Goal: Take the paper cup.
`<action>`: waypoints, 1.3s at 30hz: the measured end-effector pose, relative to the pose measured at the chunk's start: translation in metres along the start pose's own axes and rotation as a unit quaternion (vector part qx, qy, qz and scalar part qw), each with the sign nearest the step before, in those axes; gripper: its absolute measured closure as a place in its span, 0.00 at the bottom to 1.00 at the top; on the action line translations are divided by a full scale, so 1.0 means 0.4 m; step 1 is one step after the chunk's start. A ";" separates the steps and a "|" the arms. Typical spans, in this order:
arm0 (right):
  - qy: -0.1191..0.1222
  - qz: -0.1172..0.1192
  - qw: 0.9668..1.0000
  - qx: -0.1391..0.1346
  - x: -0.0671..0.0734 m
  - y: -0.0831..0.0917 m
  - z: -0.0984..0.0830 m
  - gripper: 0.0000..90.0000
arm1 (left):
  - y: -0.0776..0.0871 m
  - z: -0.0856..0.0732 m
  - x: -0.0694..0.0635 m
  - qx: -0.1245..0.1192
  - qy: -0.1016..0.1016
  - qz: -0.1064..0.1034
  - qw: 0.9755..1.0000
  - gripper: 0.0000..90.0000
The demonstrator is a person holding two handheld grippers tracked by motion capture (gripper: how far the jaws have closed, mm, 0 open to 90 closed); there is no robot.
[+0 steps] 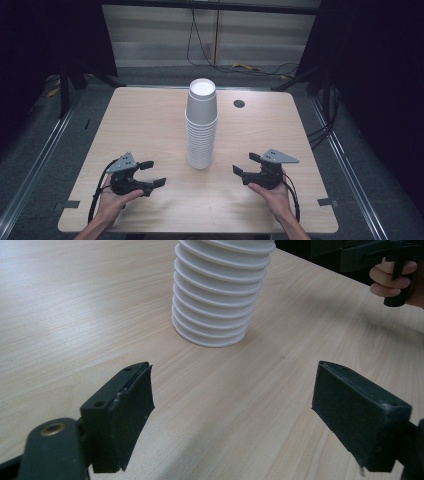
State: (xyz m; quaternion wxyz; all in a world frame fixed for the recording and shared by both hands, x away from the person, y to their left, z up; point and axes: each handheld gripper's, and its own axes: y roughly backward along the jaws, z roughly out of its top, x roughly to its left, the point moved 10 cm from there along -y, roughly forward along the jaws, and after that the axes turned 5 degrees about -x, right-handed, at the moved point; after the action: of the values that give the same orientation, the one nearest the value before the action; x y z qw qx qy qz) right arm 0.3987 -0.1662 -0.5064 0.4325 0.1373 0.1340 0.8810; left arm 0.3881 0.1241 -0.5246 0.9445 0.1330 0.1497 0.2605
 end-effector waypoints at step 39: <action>0.031 0.048 0.998 -0.041 0.080 -0.013 0.185 0.19 | -0.002 -0.007 -0.017 0.007 -0.009 -0.007 1.000 0.19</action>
State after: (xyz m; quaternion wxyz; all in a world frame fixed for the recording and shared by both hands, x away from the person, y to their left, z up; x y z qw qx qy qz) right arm 0.4102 -0.1290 -0.4358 0.3905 0.0981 0.1046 0.9094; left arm 0.3819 0.1201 -0.5259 0.9467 0.1412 0.1437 0.2514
